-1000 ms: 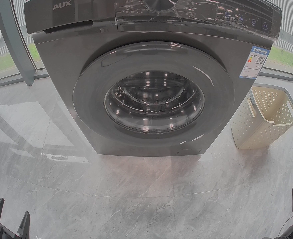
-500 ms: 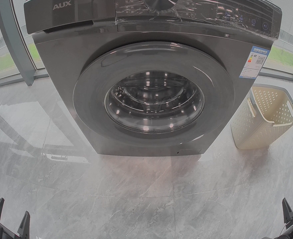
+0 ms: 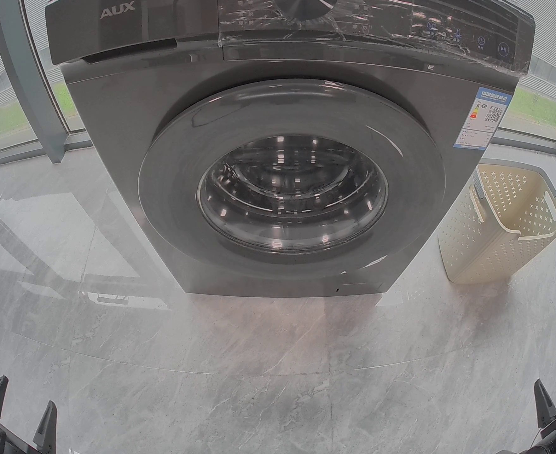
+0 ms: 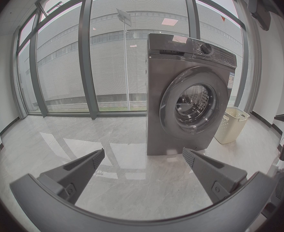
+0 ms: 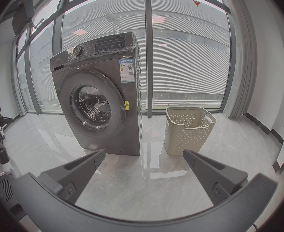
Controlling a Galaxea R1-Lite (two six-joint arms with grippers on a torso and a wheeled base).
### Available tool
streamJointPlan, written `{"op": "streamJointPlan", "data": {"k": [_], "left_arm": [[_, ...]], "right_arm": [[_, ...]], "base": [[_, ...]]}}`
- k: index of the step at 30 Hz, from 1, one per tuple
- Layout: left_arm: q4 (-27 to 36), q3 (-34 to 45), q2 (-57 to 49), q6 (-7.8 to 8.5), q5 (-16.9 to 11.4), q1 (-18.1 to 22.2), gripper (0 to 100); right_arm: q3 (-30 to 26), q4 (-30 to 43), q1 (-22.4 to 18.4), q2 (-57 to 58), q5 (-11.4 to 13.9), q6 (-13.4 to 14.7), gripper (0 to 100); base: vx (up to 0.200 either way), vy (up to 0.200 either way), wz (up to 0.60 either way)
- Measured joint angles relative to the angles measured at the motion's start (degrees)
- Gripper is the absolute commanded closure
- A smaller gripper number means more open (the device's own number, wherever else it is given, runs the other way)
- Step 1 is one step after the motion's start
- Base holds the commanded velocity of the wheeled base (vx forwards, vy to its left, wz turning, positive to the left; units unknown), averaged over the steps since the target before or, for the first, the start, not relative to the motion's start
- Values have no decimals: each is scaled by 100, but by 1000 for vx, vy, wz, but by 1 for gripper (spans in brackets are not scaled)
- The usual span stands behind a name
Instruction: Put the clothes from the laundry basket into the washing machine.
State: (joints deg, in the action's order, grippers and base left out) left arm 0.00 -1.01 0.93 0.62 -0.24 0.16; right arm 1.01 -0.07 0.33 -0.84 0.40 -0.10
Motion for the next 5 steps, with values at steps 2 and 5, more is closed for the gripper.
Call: {"op": "streamJointPlan", "data": {"k": [2, 5], "left_arm": [[0, 0, 0, 0, -2, 0, 0], [0, 0, 0, 0, -2, 0, 0]], "right_arm": [[0, 0, 0, 2, 2, -1, 0], [0, 7, -4, 7, 6, -26, 0]], "base": [[0, 0, 0], [0, 0, 0]]}}
